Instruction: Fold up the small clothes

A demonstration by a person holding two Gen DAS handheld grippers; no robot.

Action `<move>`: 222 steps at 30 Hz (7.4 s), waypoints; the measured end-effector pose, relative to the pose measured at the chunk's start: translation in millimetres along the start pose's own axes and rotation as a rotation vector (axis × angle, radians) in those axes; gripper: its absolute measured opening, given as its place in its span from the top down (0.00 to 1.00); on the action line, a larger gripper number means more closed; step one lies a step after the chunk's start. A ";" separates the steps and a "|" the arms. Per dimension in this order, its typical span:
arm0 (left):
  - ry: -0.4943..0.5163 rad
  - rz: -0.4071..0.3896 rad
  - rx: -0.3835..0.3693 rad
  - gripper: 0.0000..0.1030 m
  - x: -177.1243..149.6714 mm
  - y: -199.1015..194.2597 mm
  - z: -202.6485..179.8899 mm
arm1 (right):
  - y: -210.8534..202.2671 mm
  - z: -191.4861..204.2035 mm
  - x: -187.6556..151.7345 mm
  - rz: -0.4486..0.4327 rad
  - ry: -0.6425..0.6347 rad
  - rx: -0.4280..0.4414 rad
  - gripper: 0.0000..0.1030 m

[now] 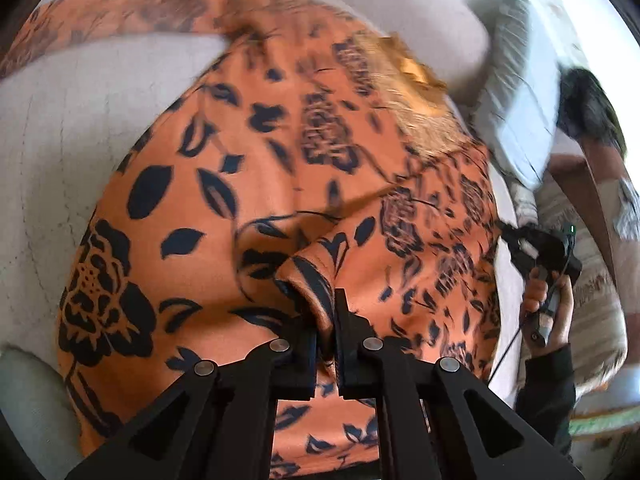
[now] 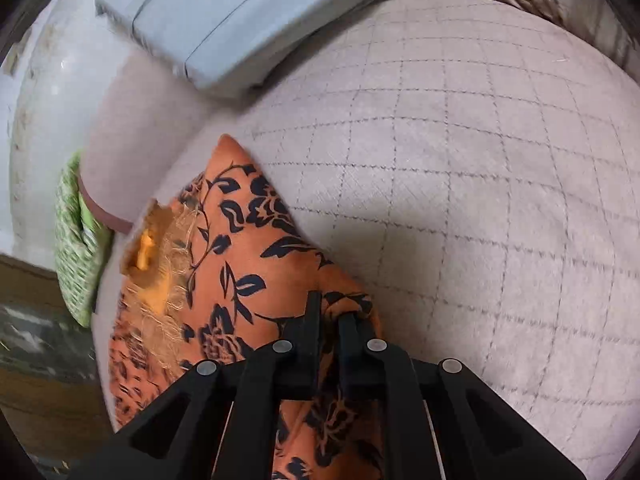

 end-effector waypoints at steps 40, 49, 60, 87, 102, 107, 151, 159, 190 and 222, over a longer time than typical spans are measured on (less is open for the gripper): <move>-0.668 -0.496 -0.071 0.49 -58.0 -227.9 190.0 | -83.5 253.5 -319.2 0.142 -0.744 0.199 0.36; -0.894 -0.550 -0.013 0.45 -19.7 -210.2 274.6 | -17.4 274.1 -318.1 0.239 -0.739 0.162 0.36; -0.904 -0.569 0.303 0.79 34.8 -211.5 273.3 | -13.0 260.8 -308.0 0.237 -0.675 0.150 0.36; 0.836 -0.546 0.304 0.94 -161.5 -96.5 -230.2 | -114.0 80.9 -236.9 0.036 -0.358 0.175 0.36; 0.651 -0.188 0.208 0.49 -143.6 -50.1 -165.9 | -57.5 33.8 -203.5 0.134 -0.281 0.254 0.36; 0.351 -0.183 0.172 0.46 -105.5 -77.6 -112.2 | -13.7 54.1 -222.0 0.279 -0.354 0.212 0.37; -0.515 -0.139 -0.547 0.75 118.0 51.0 89.5 | 184.1 338.9 -99.5 0.432 -0.618 0.200 0.43; -0.447 -0.335 -0.522 0.91 110.8 14.6 72.0 | 178.7 353.6 -100.4 0.351 -0.678 0.144 0.93; -0.103 0.030 0.006 0.64 -64.7 9.9 -43.9 | -49.2 28.4 -262.5 0.264 -0.372 0.063 0.94; 0.129 -0.342 0.117 0.45 -118.3 -205.2 -121.5 | -236.2 89.6 -243.1 -0.088 -0.462 0.232 0.33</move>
Point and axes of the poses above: each gripper's, at about its wrist camera, not at the fingertips, and y roughly the way its jaws point, z to its left, x to its top, the point moved 3 cm from there along y, roughly the way its jaws point, and after that the axes turned 8 degrees about z, right-handed, at the moved point
